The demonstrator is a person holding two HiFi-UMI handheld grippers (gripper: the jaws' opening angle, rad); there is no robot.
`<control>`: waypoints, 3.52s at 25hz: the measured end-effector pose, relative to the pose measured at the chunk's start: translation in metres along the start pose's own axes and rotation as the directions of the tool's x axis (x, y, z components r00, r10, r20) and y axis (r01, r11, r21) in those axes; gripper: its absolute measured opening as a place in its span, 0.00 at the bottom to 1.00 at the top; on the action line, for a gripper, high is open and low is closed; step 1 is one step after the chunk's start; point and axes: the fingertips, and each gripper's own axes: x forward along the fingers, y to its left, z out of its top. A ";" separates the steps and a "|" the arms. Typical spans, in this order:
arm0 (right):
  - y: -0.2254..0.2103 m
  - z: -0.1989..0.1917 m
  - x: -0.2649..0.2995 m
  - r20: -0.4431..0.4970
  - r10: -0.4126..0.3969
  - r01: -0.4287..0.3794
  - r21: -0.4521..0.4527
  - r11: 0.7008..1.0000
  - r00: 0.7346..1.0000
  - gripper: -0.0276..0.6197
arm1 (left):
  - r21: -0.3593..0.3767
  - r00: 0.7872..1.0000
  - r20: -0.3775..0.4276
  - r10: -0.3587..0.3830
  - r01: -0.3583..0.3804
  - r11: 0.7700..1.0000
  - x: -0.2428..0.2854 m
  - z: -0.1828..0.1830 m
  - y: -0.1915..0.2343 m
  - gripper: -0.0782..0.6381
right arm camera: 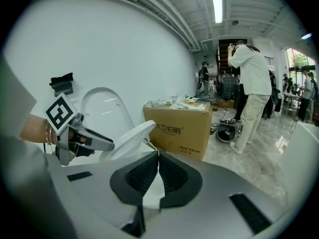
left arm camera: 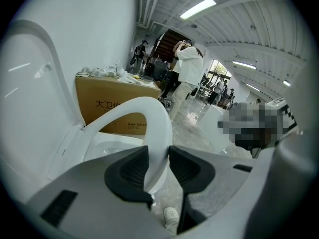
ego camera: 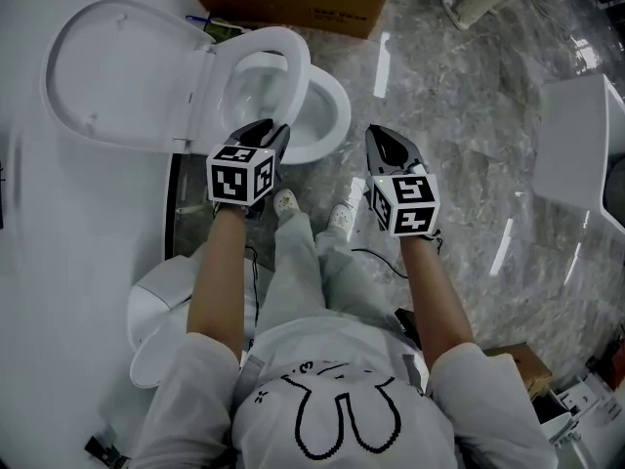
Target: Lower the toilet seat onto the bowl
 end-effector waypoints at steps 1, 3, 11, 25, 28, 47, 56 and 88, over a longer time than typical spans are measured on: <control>-0.002 -0.003 0.002 -0.002 -0.003 0.003 0.004 1.000 1.000 0.09 | 0.001 1.000 -0.005 -0.004 0.004 1.000 0.004 -0.002 -0.001 0.30; -0.005 -0.009 0.005 -0.006 -0.008 0.008 0.010 1.000 1.000 0.09 | 0.006 1.000 -0.015 -0.010 0.010 1.000 0.010 -0.007 -0.004 0.30; -0.020 -0.032 0.020 -0.033 -0.030 0.030 0.011 0.999 0.999 0.09 | 0.015 0.998 -0.058 -0.033 0.034 0.999 0.033 -0.023 -0.014 0.30; -0.050 -0.093 0.033 -0.095 -0.069 0.074 0.050 0.996 0.993 0.09 | 0.016 0.985 -0.152 -0.077 0.080 0.997 0.089 -0.067 -0.028 0.29; -0.057 -0.105 0.037 -0.112 -0.077 0.084 0.058 0.995 0.991 0.09 | 0.021 0.980 -0.182 -0.082 0.087 0.996 0.101 -0.076 -0.030 0.29; -0.089 -0.170 0.059 -0.201 -0.095 0.114 0.085 0.990 0.975 0.09 | 0.014 0.947 -0.312 -0.079 0.088 0.996 0.169 -0.132 -0.032 0.26; -0.093 -0.199 0.073 -0.248 -0.092 0.119 0.096 0.988 0.965 0.09 | -0.008 0.936 -0.348 -0.055 0.056 0.998 0.192 -0.154 -0.028 0.25; -0.089 -0.251 0.098 -0.343 -0.073 0.129 0.144 0.981 0.936 0.09 | 0.020 0.908 -0.418 0.041 -0.036 0.999 0.232 -0.184 -0.007 0.15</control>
